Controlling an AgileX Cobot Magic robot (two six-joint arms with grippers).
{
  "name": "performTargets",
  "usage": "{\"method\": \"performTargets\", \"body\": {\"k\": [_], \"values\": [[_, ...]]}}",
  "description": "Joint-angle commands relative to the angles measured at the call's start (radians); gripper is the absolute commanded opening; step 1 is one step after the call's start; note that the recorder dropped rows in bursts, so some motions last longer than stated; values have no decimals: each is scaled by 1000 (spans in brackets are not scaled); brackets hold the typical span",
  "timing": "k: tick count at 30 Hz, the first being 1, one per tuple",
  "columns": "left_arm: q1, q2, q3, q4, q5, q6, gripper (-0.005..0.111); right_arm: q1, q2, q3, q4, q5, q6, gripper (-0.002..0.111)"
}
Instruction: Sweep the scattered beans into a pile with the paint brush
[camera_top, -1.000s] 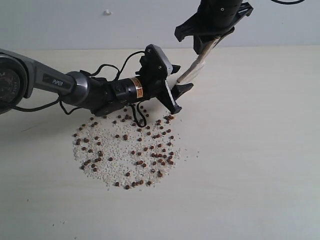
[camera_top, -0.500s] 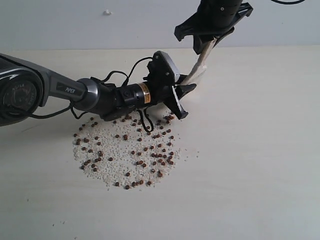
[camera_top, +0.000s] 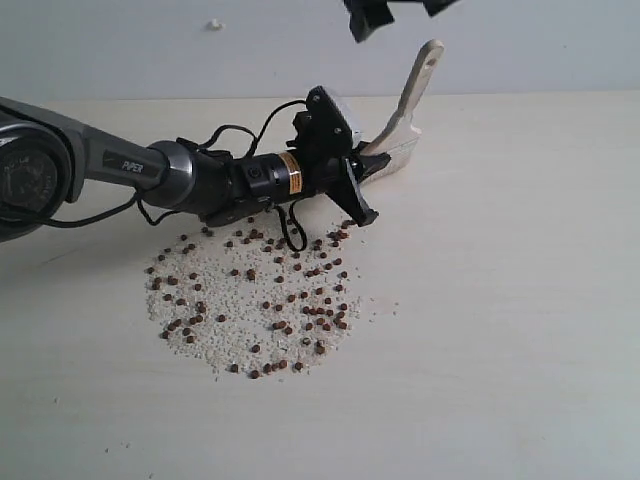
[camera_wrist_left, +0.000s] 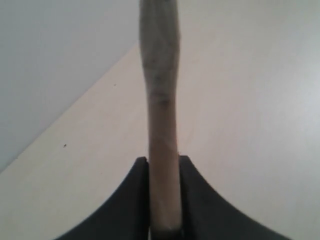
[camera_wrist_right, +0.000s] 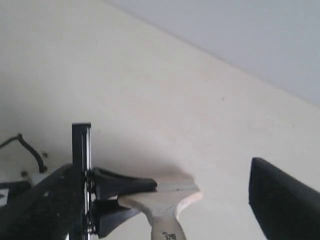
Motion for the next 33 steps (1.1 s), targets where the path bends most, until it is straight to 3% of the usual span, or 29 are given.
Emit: {"method": "performTargets", "body": {"k": [1,5,9,13,19,24,33], "values": [[22,-64,-7,138,25,-170,0,-3,-105,-13,-5,-59,-43,83],[86,-108,-7,324,-6,-441,0,-7,-185,-11,-5,-22,-140,80],[176,-122,-7,528,-190,-659,0,-29,-243,17,41,21,-241,78],[256,-130,-7,654,-415,-747,0,-86,-292,106,336,37,-492,78],[331,-148,-7,869,-530,-867,0,-171,-306,290,740,85,-893,78],[338,-176,-7,1018,-530,-947,0,-169,-269,415,873,83,-1096,77],[314,-253,-5,1018,-530,-974,0,-167,-192,417,959,121,-1189,71]]}}
